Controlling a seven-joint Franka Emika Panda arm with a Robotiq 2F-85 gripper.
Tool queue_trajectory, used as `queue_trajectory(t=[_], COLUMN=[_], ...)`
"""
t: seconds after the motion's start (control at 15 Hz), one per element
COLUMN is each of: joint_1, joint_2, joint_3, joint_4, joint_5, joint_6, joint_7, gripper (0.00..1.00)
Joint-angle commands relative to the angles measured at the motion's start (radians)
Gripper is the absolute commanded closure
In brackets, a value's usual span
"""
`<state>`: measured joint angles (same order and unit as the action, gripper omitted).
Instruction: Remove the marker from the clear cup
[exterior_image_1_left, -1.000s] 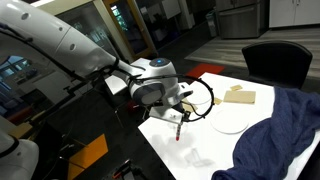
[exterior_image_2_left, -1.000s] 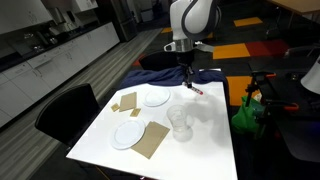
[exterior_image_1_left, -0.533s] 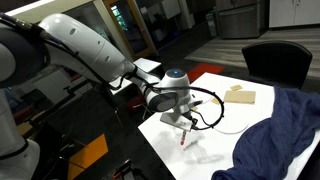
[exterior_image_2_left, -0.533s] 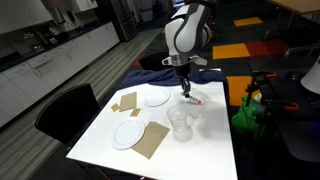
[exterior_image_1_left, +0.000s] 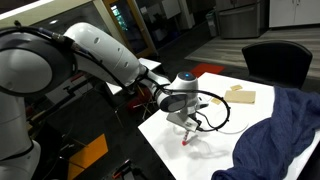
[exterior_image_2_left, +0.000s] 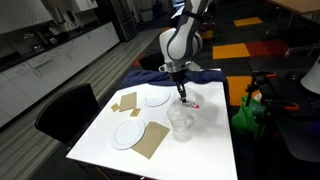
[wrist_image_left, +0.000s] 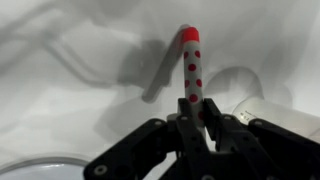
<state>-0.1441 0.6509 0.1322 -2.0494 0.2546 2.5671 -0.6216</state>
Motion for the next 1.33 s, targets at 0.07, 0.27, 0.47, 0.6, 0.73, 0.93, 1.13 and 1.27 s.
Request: queue_trajectory(t=[0.07, 0.27, 0.47, 0.6, 0.73, 0.93, 1.13, 1.27], joint_1=[-0.023, -0.021, -0.015, -0.011, -0.008, 0.001, 0.028, 0.051], joint_2=[0.035, 0.041, 0.013, -0.022, -0.067, -0.159, -0.271, -0.345], joint_3=[0.022, 0.024, 0.022, 0.021, 0.019, 0.015, 0.003, -0.004], joint_4=[0.058, 0.065, 0.044, 0.017, -0.013, -0.072, -0.147, -0.196], joint_5=[-0.024, -0.027, -0.034, -0.038, -0.042, -0.051, -0.077, -0.104], joint_6=[-0.047, -0.042, -0.032, -0.018, -0.007, 0.017, 0.043, 0.046], joint_7=[0.049, 0.06, 0.073, 0.078, 0.085, 0.104, 0.149, 0.196], gripper=[0.49, 0.25, 0.04, 0.0, 0.0, 0.0, 0.0, 0.0])
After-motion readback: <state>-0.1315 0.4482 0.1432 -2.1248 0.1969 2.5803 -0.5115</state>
